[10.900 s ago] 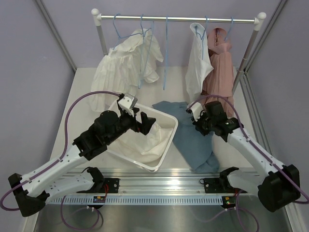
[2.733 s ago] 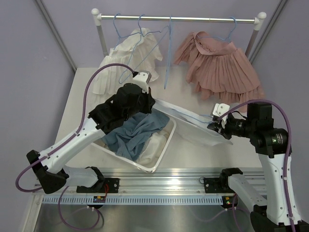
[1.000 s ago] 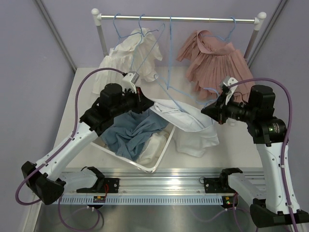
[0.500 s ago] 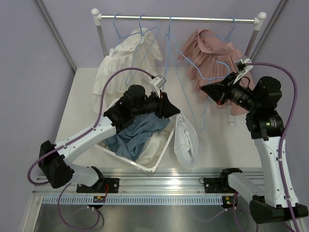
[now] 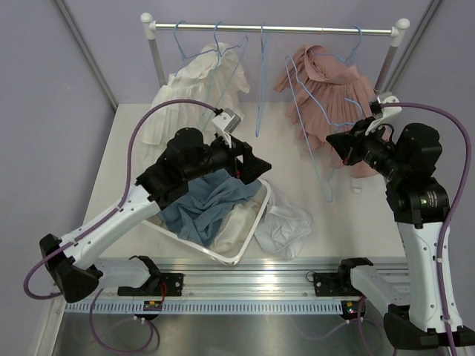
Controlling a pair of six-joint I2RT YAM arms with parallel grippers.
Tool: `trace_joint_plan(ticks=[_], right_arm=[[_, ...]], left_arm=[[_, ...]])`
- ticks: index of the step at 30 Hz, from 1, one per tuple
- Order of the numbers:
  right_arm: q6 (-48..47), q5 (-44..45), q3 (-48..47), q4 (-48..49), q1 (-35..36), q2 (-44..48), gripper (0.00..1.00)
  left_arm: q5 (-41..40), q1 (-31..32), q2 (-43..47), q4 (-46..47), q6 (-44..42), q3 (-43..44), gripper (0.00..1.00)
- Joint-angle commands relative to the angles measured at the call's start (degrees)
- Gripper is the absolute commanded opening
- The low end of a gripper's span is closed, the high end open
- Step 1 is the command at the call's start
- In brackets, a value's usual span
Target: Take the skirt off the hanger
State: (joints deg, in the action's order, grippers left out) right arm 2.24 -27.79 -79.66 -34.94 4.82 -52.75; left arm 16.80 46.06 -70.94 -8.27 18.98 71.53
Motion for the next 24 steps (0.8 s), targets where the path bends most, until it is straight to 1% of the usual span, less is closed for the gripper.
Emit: trace_joint_plan(ticks=[1,5,6,8,9,10,11,12,13,14,16,19,20,24], right_arm=[[-3.82,5.29,-2.34,-4.69,-0.16,-2.87,0.00],[-4.09,7.39,-5.24,-5.14,-0.16,-8.93,0.00],[-3.74,7.92,-7.77,-5.49,-0.07,-12.43,0.00],[-3.47,10.54,-10.50,-5.49,0.27,-15.96,0.00],[-3.30,11.61,-13.65,-5.58,1.06,-19.29,0.00],[-3.38,12.75,-15.16,-4.54,1.59,-20.62,0.00],[-3.47,16.59,-16.48,-3.92,2.55,-23.16,0.00],[-4.08,19.24,-19.19,-3.13,5.26,-24.49,0.00],[-4.35,20.92,-20.44,-1.47,6.51,-25.55,0.00],[-4.35,26.42,-21.67,-0.58,8.08,-28.08,0.00],[-4.09,29.71,-26.67,0.22,11.33,-31.08,0.00],[-0.76,33.32,-34.49,-0.04,13.28,-36.71,0.00],[-0.14,34.81,-36.43,-0.04,13.63,-38.20,0.00],[1.01,35.88,-46.35,0.13,14.34,-45.41,0.00]], left_arm=[[-7.55,0.08,4.57,-3.41,-7.28,1.43,0.98],[-10.90,-0.01,8.70,-4.91,-8.96,-1.30,0.99],[-11.34,-0.10,10.02,-5.00,-9.05,-1.65,0.99],[-12.75,-0.10,11.17,-5.44,-9.14,-2.62,0.99],[-13.19,-0.10,11.78,-5.53,-9.14,-2.97,0.99],[-13.98,-0.01,12.83,-5.61,-8.88,-3.32,0.99],[-14.25,-0.01,13.36,-5.61,-8.70,-4.02,0.99],[-14.51,-0.01,13.80,-5.61,-8.44,-4.55,0.99],[-15.03,-0.01,14.68,-5.61,-8.00,-4.90,0.99],[-15.30,-0.01,15.12,-5.70,-7.74,-5.25,0.99],[-16.00,-0.01,16.00,-5.96,-6.95,-6.22,0.99],[-16.53,-0.01,17.58,-7.10,-6.33,-6.93,0.99],[-17.84,-0.01,18.46,-7.54,-6.07,-7.19,0.99],[-19.34,-0.10,20.66,-7.55,-5.19,-9.12,0.99]])
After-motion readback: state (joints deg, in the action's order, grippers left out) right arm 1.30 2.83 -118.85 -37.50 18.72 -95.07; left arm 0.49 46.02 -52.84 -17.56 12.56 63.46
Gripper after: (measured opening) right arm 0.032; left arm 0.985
